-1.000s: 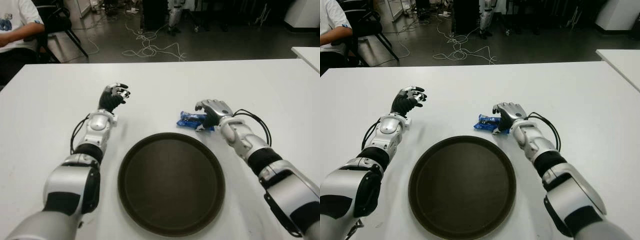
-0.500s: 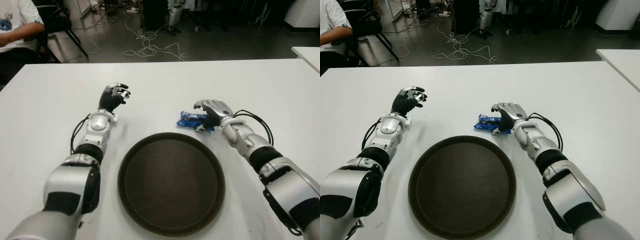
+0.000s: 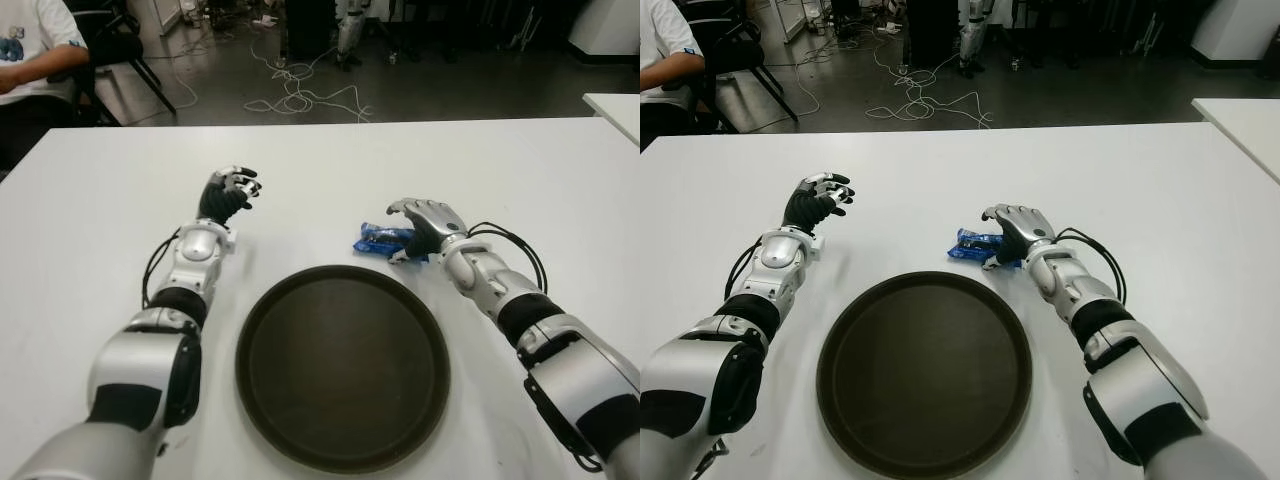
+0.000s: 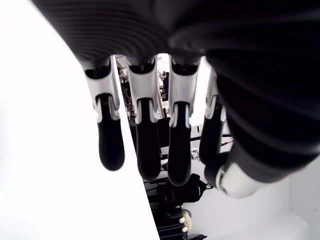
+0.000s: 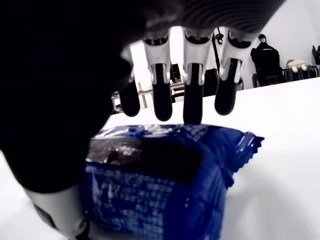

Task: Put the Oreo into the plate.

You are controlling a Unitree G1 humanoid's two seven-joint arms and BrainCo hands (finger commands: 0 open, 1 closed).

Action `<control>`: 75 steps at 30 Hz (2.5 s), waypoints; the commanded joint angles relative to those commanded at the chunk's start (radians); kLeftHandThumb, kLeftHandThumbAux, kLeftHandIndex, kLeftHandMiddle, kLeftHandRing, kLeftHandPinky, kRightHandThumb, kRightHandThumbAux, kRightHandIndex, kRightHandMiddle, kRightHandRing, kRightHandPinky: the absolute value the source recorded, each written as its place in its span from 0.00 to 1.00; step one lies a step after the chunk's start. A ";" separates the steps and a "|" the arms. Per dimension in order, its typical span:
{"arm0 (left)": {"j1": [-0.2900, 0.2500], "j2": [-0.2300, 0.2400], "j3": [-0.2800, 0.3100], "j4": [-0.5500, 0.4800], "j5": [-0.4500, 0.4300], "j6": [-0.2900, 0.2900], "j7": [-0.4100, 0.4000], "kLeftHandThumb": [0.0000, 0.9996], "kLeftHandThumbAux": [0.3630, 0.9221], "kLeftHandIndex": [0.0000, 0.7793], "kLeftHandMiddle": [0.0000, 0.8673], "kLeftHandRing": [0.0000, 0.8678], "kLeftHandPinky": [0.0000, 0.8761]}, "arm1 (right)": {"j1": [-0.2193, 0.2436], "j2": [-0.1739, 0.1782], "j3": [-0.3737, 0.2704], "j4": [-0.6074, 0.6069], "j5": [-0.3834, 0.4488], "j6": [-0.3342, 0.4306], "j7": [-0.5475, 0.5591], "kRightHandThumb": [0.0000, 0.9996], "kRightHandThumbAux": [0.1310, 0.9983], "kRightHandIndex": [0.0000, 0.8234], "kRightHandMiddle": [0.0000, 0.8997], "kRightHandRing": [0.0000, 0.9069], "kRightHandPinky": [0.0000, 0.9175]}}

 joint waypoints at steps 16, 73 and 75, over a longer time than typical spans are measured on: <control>0.000 0.000 -0.005 -0.003 0.004 0.004 0.004 0.82 0.58 0.47 0.53 0.45 0.51 | -0.003 -0.005 0.017 0.007 -0.015 0.011 -0.023 0.00 0.71 0.30 0.26 0.27 0.28; 0.001 -0.011 0.001 -0.007 -0.001 -0.005 0.006 0.82 0.58 0.49 0.53 0.47 0.55 | 0.021 -0.053 0.026 -0.118 -0.050 0.103 -0.143 0.00 0.68 0.57 0.65 0.70 0.67; 0.001 -0.011 0.001 -0.006 -0.001 -0.003 0.007 0.82 0.58 0.49 0.53 0.47 0.55 | 0.022 -0.055 0.024 -0.121 -0.048 0.096 -0.142 0.00 0.70 0.58 0.67 0.71 0.68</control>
